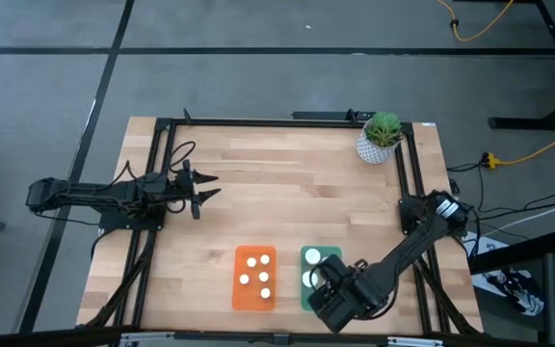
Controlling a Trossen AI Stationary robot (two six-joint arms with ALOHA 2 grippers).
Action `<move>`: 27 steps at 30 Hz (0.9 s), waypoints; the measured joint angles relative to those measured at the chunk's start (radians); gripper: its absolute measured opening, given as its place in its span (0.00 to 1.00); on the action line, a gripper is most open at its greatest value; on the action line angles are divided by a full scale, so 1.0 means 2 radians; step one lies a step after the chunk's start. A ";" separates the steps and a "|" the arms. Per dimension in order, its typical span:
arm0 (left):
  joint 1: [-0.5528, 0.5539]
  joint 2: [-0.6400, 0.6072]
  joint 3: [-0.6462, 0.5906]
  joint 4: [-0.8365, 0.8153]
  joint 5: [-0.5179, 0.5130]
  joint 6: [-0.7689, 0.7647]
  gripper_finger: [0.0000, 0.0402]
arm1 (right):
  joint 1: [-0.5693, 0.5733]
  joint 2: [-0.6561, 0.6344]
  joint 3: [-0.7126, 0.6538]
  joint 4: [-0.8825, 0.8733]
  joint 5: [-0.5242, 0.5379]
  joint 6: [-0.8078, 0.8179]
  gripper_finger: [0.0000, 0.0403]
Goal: Pick and place medicine bottles into bin by pill shape (circle, oval)
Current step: Put the big orange pill bottle into the green bin
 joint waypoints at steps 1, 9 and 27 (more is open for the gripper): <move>0.000 0.000 0.000 0.000 0.000 0.000 0.45 | 0.000 0.004 0.000 0.011 -0.002 0.001 0.55; 0.000 0.000 0.000 0.000 0.000 0.000 0.45 | 0.000 0.044 0.001 0.034 -0.020 0.004 0.55; 0.000 0.000 0.000 0.000 0.000 0.000 0.45 | 0.000 0.076 0.001 0.066 -0.024 0.003 0.56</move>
